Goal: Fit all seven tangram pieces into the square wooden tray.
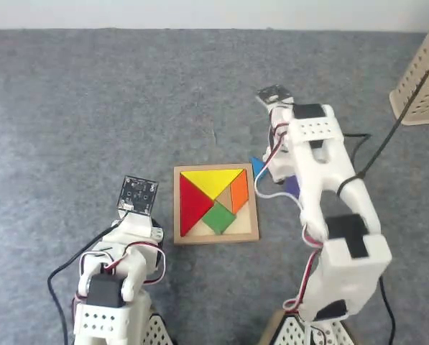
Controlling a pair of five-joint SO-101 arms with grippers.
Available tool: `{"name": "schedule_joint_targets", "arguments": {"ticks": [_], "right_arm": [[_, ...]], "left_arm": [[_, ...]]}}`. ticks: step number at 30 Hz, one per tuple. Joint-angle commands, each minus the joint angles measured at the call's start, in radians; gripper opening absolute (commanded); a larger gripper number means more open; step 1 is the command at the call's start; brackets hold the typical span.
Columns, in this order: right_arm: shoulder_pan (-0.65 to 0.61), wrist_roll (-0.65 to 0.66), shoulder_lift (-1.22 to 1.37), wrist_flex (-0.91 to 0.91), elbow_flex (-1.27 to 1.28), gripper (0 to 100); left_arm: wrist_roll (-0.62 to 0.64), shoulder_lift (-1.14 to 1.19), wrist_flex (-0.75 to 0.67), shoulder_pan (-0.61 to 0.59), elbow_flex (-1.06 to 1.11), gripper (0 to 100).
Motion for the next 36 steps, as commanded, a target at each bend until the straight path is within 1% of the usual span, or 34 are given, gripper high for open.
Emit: {"name": "schedule_joint_targets", "arguments": {"ticks": [1, 3, 11, 15, 19, 22, 26, 29, 36], "right_arm": [[-0.053, 0.043, -0.107, -0.111, 0.137, 21.5], [-0.048, 0.044, -0.093, -0.154, 0.161, 21.6], [0.051, 0.046, 0.054, -0.153, 0.055, 21.6], [0.062, 0.075, 0.131, -0.153, 0.031, 21.4], [0.073, 0.077, 0.180, -0.153, 0.000, 21.4], [0.091, 0.074, 0.157, -0.125, -0.011, 21.3], [0.082, 0.069, 0.031, -0.094, 0.000, 21.3], [0.088, 0.055, -0.039, -0.105, 0.028, 21.3], [0.091, 0.058, 0.002, -0.170, 0.052, 21.3]], "left_arm": [[0.006, -0.021, 0.006, -0.006, -0.019, 1], [0.006, -0.021, 0.006, -0.006, -0.019, 1], [0.006, -0.021, 0.006, -0.006, -0.019, 1], [0.006, -0.021, 0.006, -0.006, -0.019, 1], [0.006, -0.021, 0.006, -0.006, -0.019, 1], [0.006, -0.021, 0.006, -0.006, -0.019, 1], [0.006, -0.021, 0.006, -0.006, -0.019, 1], [0.006, -0.021, 0.006, -0.006, -0.019, 1], [0.006, -0.021, 0.006, -0.006, -0.019, 1]]}}
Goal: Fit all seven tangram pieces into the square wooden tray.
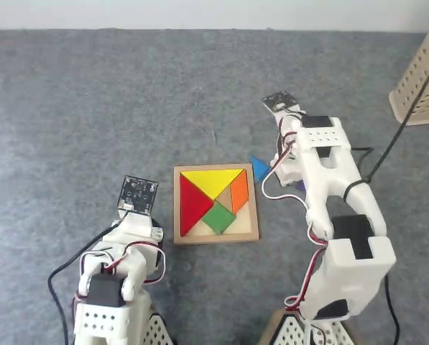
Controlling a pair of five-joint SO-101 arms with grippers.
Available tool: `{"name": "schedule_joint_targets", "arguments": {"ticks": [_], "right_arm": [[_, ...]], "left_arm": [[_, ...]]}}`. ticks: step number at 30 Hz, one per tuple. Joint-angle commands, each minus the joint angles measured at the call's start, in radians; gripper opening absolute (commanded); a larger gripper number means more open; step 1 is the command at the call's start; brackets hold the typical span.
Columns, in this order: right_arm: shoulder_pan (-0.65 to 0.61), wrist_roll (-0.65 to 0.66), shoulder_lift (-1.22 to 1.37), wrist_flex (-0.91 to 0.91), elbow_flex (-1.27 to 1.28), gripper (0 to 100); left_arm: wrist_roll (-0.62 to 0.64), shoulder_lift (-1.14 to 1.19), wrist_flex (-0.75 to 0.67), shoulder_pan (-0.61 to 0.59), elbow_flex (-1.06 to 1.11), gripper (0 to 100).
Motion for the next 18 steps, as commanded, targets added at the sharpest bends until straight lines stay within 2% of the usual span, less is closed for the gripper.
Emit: {"name": "schedule_joint_targets", "arguments": {"ticks": [1, 9, 18], "right_arm": [[0.010, 0.006, -0.016, -0.025, -0.020, 21.3], [0.093, 0.012, 0.084, -0.022, -0.101, 21.5], [0.048, 0.046, 0.134, -0.015, -0.074, 21.3]], "left_arm": [[0.006, -0.021, 0.006, -0.006, -0.019, 1], [0.006, -0.021, 0.006, -0.006, -0.019, 1], [0.006, -0.021, 0.006, -0.006, -0.019, 1]]}}
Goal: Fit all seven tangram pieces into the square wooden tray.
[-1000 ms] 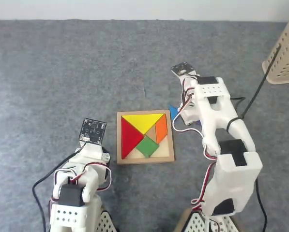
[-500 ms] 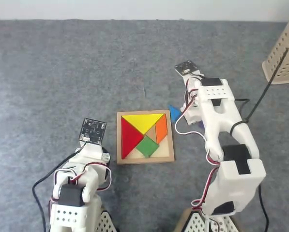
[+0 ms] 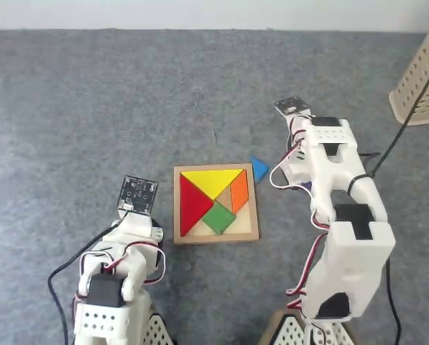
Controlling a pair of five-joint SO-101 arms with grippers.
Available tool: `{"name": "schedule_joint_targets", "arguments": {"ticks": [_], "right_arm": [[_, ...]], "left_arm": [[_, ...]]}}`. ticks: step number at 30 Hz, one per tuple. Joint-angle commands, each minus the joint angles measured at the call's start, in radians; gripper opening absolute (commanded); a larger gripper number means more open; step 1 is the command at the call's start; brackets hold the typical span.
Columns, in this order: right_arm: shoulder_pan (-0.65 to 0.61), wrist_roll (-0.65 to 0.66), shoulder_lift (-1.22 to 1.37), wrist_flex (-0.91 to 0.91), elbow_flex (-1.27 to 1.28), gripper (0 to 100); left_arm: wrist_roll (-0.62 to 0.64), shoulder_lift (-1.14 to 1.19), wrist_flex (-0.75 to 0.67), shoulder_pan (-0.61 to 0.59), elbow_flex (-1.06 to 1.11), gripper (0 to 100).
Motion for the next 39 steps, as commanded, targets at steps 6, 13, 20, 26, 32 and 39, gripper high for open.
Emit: {"name": "schedule_joint_targets", "arguments": {"ticks": [6, 13, 20, 26, 32, 39], "right_arm": [[-0.054, 0.049, -0.008, -0.005, 0.028, 21.3], [-0.059, 0.046, -0.008, -0.004, 0.029, 11.6], [-0.061, 0.041, -0.008, 0.015, 0.028, 6.9], [-0.064, -0.031, -0.008, 0.030, 0.026, 0.8], [-0.070, -0.164, -0.015, 0.147, -0.038, 0.8], [-0.068, -0.229, -0.022, 0.171, -0.054, 0.7]], "left_arm": [[0.006, -0.021, 0.006, -0.006, -0.019, 1], [0.006, -0.021, 0.006, -0.006, -0.019, 1], [0.006, -0.021, 0.006, -0.006, -0.019, 1], [0.006, -0.021, 0.006, -0.006, -0.019, 1], [0.006, -0.021, 0.006, -0.006, -0.019, 1], [0.006, -0.021, 0.006, -0.006, -0.019, 1]]}}
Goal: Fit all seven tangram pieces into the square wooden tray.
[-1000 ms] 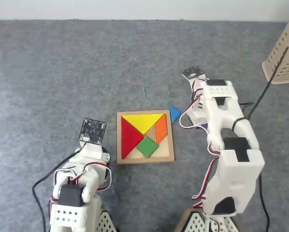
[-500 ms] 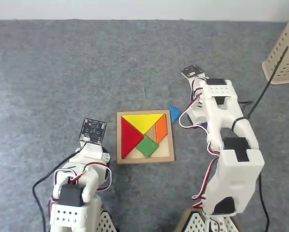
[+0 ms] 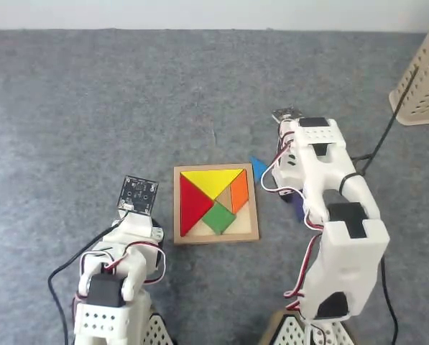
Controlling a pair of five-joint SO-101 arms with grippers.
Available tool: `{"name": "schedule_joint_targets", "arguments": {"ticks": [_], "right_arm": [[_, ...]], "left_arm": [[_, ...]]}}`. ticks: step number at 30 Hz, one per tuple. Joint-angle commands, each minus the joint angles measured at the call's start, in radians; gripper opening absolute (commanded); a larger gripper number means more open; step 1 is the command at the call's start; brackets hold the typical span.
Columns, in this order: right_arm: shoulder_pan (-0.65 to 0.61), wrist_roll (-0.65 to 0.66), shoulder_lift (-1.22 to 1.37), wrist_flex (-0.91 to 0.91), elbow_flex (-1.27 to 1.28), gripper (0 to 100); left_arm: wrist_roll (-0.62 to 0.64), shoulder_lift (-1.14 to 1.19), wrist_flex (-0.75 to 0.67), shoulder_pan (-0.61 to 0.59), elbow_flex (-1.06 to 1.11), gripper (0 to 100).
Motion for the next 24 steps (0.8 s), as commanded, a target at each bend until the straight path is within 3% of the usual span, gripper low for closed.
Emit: {"name": "schedule_joint_targets", "arguments": {"ticks": [1, 6, 8, 16, 21, 24], "right_arm": [[-0.013, -0.075, -0.035, 0.044, -0.058, 0.7], [-0.061, -0.279, -0.153, 0.194, -0.126, 0.7], [-0.124, -0.288, -0.196, 0.219, -0.132, 0.7], [-0.343, -0.416, -0.263, -0.021, 0.021, 0.6], [-0.392, -0.442, -0.311, -0.067, 0.061, 0.6], [-0.341, -0.361, -0.381, -0.024, 0.089, 0.6]], "left_arm": [[0.006, -0.021, 0.006, -0.006, -0.019, 1], [0.006, -0.021, 0.006, -0.006, -0.019, 1], [0.006, -0.021, 0.006, -0.006, -0.019, 1], [0.006, -0.021, 0.006, -0.006, -0.019, 1], [0.006, -0.021, 0.006, -0.006, -0.019, 1], [0.006, -0.021, 0.006, -0.006, -0.019, 1]]}}
